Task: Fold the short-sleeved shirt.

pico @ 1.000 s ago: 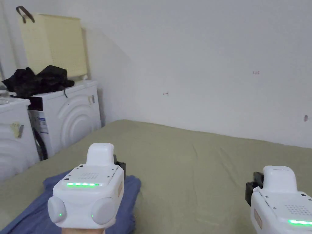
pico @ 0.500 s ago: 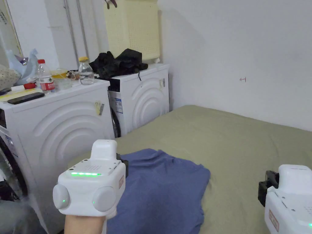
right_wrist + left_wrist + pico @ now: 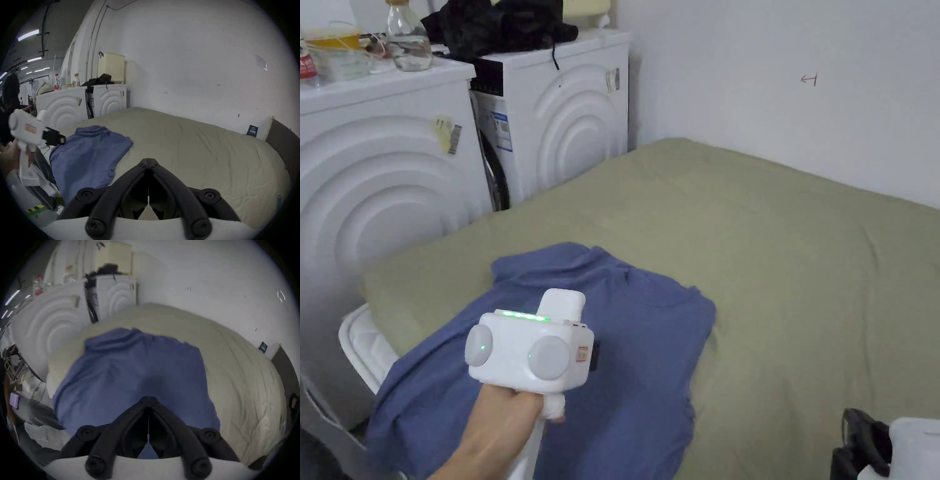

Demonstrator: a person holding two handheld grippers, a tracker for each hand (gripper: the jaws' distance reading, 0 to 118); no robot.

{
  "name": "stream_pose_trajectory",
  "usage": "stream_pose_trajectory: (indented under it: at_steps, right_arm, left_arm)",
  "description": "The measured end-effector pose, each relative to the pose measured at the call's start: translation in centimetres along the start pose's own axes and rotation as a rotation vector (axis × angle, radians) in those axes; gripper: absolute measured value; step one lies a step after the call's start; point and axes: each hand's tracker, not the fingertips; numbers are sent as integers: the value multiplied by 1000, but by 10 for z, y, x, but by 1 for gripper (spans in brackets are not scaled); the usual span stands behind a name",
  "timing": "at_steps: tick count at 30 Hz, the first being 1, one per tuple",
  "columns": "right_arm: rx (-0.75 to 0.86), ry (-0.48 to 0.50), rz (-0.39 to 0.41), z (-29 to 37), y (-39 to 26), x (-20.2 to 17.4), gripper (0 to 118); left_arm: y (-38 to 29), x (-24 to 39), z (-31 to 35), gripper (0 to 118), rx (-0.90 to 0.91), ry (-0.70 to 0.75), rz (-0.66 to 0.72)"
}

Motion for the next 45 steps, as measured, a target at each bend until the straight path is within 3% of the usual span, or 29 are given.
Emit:
stream_pose_trajectory:
  at_steps: [1,2,3,4,5,11,13,14,17,18,23,27,35,45]
  right_arm:
    - [-11,4,2,0,-4,1,0]
    - [-18,5,9,-1,-9,3,0]
    - [-27,-3,16,-3,-14,5,0]
    - [-37,-5,20,-4,-18,8,0]
    - [-51,-9,24,-1,-20,8,0]
    - [-116,-31,-4,7,-37,22,0]
    - [-128,-39,-5,15,-40,27,0]
    - [-131,-48,-11,20,-41,31,0]
    - [-132,-70,-49,39,-41,46,0]
    - [-130,-84,-57,47,-41,51,0]
    - [-115,-155,-73,96,-43,85,0]
    - [-90,-214,-105,137,-39,119,0]
    - [-58,-382,-112,211,-43,180,0]
    - [-111,-548,-173,265,-78,234,0]
  left_arm:
    - [3,3,-12,4,-26,-10,12]
    - [6,7,-23,16,-54,-18,20]
    - [10,10,-35,62,-101,-41,14]
    - [12,12,-49,100,-173,-89,5]
    - [9,15,-59,118,-186,-100,4]
    - [7,30,-102,118,-266,-68,-26]
    - [5,37,-98,113,-261,-10,-83]
    - [6,39,-93,106,-251,-14,-81]
    - [14,44,-65,3,-166,33,-80]
    - [14,46,-60,3,-149,107,-94]
    - [27,67,-13,3,-88,77,-136]
    - [50,103,21,3,-17,-59,-157]
    - [55,287,102,3,72,-388,-346]
    - [-22,528,153,3,-29,-778,-575]
